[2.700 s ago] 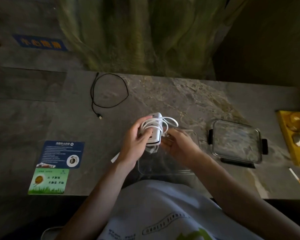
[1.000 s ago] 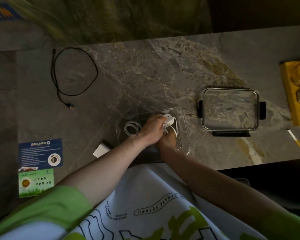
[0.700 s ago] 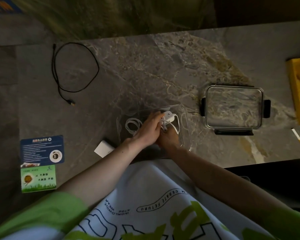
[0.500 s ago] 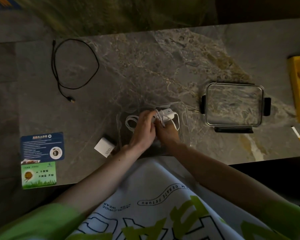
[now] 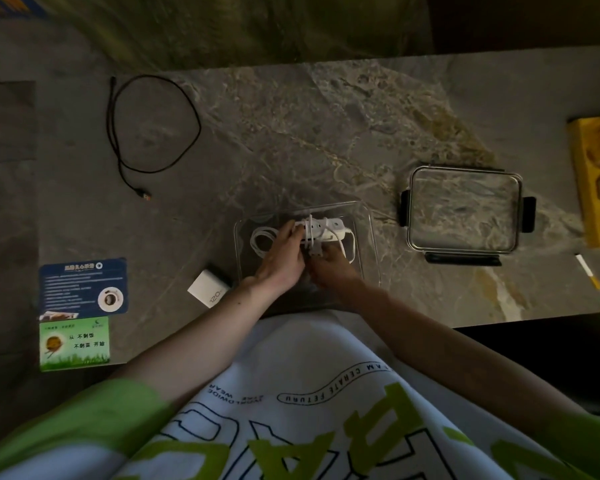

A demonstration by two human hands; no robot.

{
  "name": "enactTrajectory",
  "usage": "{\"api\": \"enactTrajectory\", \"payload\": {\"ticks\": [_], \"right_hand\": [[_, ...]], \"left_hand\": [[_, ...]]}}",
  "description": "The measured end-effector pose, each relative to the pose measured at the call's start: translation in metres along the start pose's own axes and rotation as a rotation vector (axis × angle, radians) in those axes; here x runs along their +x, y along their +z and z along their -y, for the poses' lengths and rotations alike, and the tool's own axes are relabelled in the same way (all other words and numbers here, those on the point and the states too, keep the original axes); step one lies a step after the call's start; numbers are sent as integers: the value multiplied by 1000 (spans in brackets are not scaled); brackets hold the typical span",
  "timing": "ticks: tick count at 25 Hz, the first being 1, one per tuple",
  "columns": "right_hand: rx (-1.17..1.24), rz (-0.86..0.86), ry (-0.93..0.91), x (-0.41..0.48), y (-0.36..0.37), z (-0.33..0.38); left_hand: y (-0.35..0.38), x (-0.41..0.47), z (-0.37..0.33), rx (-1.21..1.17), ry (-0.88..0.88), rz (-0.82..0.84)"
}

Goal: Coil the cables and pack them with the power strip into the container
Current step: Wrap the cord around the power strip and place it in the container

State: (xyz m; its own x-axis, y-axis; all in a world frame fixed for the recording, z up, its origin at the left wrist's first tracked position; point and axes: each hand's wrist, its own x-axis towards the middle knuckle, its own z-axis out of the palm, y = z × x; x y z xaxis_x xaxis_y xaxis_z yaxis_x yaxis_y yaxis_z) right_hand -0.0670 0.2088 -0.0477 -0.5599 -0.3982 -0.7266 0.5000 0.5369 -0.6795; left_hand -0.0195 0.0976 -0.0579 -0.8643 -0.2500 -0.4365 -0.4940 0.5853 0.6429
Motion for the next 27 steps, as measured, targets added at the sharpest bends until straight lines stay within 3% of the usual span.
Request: {"api": "enactTrajectory", "payload": {"ticks": [5,10,17,22,27], "right_hand": [[-30,138,-1,-12,-19,4],[-84,225,122,-13,-59,9],[-129,26,-33,-24,-76,20],[-368,-199,-272,-24,-63,18],[-465,-243,-386,-28,-52,26]], "left_hand": [[2,1,6,19,-34,31],[2,0,2,29,-37,16],[0,-9,-2,1,-19,-29],[-6,-15,-3,-45,27,-86],[-21,-28,-4,-101,85,-164]]}}
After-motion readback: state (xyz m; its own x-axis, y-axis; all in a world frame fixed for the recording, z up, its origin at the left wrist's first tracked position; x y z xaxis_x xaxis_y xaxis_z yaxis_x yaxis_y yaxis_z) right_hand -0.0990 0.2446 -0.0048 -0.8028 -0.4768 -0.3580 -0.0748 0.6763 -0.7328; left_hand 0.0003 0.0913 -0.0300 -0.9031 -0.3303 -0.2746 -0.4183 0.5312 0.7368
